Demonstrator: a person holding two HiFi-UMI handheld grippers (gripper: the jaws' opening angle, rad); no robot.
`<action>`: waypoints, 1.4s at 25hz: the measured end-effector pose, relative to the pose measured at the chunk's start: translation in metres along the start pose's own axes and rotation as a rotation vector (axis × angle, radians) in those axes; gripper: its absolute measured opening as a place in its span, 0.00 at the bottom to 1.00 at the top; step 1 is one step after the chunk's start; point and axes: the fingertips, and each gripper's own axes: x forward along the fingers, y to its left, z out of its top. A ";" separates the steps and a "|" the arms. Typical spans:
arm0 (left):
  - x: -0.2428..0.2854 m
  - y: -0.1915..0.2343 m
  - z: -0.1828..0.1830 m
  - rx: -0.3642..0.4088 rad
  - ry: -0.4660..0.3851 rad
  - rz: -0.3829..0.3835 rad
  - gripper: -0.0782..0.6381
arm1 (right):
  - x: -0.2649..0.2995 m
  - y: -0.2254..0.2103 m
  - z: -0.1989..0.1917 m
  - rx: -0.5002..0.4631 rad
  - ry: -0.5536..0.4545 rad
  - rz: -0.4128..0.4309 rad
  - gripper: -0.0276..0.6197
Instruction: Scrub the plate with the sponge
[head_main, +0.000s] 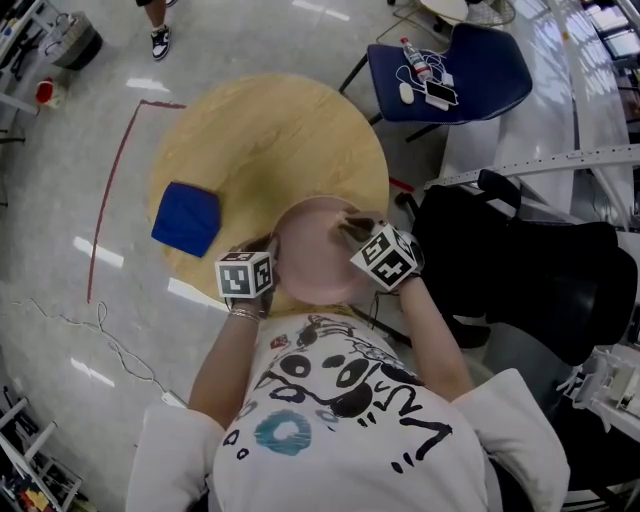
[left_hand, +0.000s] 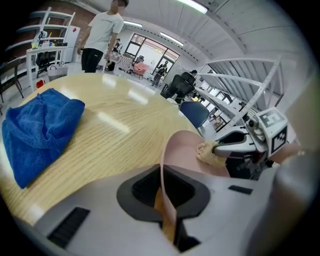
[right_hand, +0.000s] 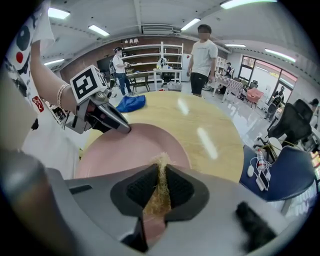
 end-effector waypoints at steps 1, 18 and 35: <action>0.000 0.001 0.001 -0.003 -0.002 0.004 0.15 | -0.001 0.002 -0.001 0.004 0.001 -0.001 0.14; 0.004 0.027 0.048 -0.121 -0.112 0.079 0.15 | 0.001 0.053 -0.004 -0.009 0.021 0.097 0.14; 0.000 0.023 0.036 -0.224 -0.116 0.042 0.15 | 0.026 0.122 0.038 -0.082 -0.025 0.299 0.14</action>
